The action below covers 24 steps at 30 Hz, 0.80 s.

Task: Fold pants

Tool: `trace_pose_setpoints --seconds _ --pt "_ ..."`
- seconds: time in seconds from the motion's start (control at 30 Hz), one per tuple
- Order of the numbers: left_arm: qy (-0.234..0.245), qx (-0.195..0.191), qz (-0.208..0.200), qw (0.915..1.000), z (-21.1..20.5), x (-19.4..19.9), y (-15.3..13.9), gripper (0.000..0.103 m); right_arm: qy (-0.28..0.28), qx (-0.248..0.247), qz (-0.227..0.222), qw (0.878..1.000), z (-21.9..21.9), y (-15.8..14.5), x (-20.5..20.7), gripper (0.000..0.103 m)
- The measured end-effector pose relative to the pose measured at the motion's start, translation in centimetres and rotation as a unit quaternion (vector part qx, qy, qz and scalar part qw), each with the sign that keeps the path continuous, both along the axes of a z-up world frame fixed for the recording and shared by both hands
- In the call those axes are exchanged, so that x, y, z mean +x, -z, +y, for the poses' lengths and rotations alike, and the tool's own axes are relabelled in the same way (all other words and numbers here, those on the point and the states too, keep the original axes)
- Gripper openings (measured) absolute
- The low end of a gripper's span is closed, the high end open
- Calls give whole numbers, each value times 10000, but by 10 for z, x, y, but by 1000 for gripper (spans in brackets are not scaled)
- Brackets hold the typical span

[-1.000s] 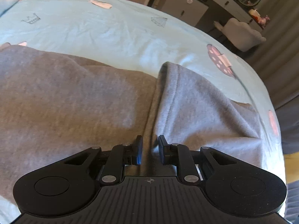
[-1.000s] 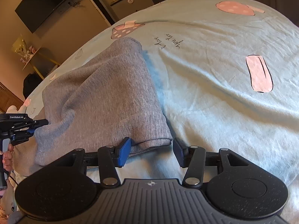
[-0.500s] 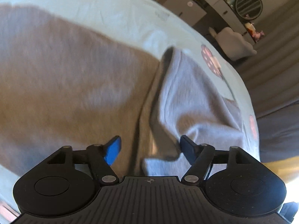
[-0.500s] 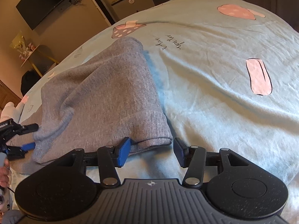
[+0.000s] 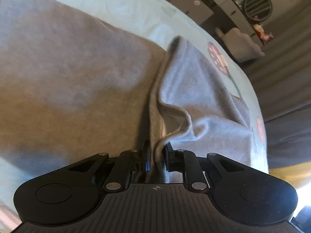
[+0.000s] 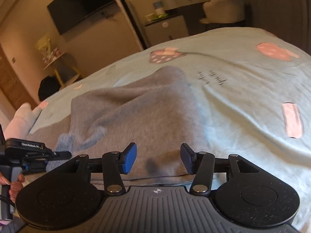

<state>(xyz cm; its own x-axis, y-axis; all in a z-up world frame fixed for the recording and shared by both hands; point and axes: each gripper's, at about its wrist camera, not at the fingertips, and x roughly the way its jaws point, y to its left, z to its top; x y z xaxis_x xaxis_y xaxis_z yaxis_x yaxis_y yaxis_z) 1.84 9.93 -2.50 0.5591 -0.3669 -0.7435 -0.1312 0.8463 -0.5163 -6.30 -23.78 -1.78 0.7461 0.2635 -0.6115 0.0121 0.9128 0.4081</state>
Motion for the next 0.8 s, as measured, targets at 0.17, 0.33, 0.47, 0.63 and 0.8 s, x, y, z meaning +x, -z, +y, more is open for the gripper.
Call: trace_pose_setpoints --seconds 0.17,0.33,0.47,0.63,0.8 --pt "-1408 -367 -290 9889 82 -33 -22 84 -52 220 442 9988 -2 16 12 51" --pt "-2865 -641 -721 9532 178 -80 -36 89 88 806 455 9957 -15 24 10 52" --pt "-3601 -1084 -490 9253 230 -95 -12 89 138 919 527 9943 -15 27 13 54" --pt "-3749 -1358 -388 9162 248 -84 16 87 114 826 509 9952 -12 26 13 57" --pt "-3583 -1287 -325 9241 250 -60 28 88 106 784 514 9955 -9 26 15 62"
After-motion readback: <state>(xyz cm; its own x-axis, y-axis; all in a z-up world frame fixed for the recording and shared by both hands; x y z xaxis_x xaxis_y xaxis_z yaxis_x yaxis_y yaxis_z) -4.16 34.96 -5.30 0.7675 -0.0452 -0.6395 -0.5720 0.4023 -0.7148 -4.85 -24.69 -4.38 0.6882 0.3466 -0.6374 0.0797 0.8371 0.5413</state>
